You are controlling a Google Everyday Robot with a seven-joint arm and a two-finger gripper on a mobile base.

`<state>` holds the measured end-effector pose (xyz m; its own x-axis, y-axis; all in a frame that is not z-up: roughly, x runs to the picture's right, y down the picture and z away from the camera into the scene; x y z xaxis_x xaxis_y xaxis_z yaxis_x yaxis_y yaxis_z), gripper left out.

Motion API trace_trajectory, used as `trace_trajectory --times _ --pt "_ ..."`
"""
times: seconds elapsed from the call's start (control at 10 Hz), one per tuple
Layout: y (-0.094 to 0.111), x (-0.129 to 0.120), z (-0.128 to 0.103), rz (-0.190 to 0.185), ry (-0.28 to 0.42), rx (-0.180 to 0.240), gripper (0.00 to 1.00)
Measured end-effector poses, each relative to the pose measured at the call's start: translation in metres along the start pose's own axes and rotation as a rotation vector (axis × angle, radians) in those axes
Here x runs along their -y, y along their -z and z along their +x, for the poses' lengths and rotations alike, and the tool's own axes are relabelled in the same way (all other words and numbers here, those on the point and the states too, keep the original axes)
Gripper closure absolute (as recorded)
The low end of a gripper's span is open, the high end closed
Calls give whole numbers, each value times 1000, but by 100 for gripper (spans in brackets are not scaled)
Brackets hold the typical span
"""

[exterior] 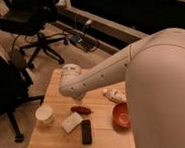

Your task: Place the pepper in the ceramic cup

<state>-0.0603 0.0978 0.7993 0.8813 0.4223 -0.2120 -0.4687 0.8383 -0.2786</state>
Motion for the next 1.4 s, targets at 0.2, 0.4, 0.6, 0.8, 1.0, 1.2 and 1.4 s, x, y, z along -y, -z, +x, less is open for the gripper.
trace_trajectory --times 0.2,0.4,0.6,0.8,1.0,1.2,1.4 --pt "-8 -11 4 -26 7 0 35" --pt "-19 -22 8 -56 4 -4 35" --pt "-30 -26 8 -75 -3 -6 35" --pt "-41 -32 0 -82 14 -2 35" --pt "-52 -35 -3 -86 23 -3 35" --pt "-62 -38 -3 -90 26 -9 35" --pt "-71 -43 0 -96 25 -16 35"
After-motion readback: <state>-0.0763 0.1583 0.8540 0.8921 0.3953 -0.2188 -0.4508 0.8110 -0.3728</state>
